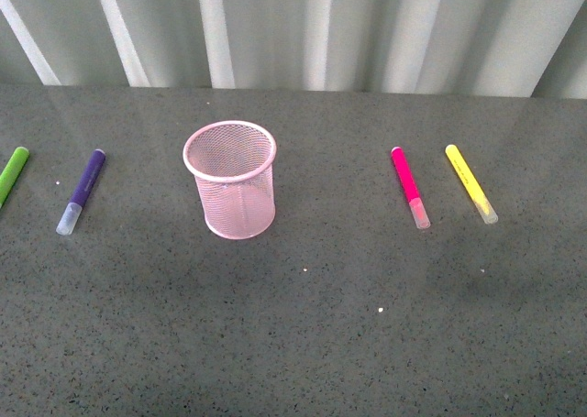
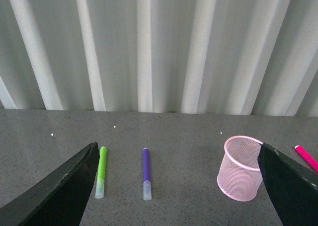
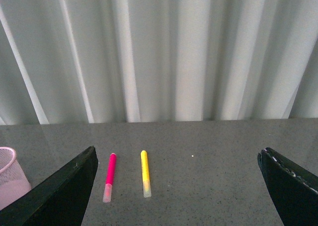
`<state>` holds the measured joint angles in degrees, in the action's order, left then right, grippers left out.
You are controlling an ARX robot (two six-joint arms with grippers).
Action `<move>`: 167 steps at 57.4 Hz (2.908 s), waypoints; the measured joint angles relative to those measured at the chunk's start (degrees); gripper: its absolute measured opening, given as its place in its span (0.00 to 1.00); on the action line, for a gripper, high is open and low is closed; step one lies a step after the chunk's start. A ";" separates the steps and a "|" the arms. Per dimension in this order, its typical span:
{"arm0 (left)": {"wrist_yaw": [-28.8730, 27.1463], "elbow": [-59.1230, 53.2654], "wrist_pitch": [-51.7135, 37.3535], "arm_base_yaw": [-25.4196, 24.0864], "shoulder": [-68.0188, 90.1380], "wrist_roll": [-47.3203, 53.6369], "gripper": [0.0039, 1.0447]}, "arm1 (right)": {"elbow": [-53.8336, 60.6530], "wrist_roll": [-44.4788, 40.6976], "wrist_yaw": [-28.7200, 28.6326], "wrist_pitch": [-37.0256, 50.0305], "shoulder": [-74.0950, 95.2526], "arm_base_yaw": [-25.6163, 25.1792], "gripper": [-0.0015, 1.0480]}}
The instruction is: Insert purple and pink pens into pink cup
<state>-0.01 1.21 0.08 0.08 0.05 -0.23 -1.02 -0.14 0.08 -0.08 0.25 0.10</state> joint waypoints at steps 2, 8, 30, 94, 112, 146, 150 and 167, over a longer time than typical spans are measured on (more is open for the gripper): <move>0.00 0.00 0.00 0.00 0.00 0.00 0.94 | 0.00 0.00 0.02 0.00 0.00 0.00 0.93; 0.00 0.00 0.00 0.00 0.00 0.00 0.94 | 0.00 0.00 0.00 0.00 0.00 -0.02 0.93; 0.00 0.00 0.00 0.00 0.00 0.00 0.94 | 0.00 0.00 0.00 0.00 0.00 0.00 0.93; -9.46 0.24 -8.26 1.33 13.51 -11.47 0.94 | 0.00 0.00 0.02 0.00 0.00 0.00 0.93; -1.73 15.56 -35.01 1.84 54.53 -8.07 0.94 | 0.00 0.00 0.02 0.00 0.00 0.00 0.93; 0.94 54.07 -10.49 -0.70 101.31 8.39 0.94 | 0.00 0.00 0.02 0.00 0.00 0.00 0.93; -0.28 55.89 -8.83 -0.90 104.26 9.51 0.94 | 0.00 0.00 0.02 0.00 0.00 0.00 0.93; 0.46 58.88 -4.13 -0.94 111.82 10.56 0.94 | 0.00 0.00 0.02 0.00 0.00 0.00 0.93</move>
<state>0.45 60.10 -4.05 -0.86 111.87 10.33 -1.02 -0.14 0.10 -0.08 0.25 0.10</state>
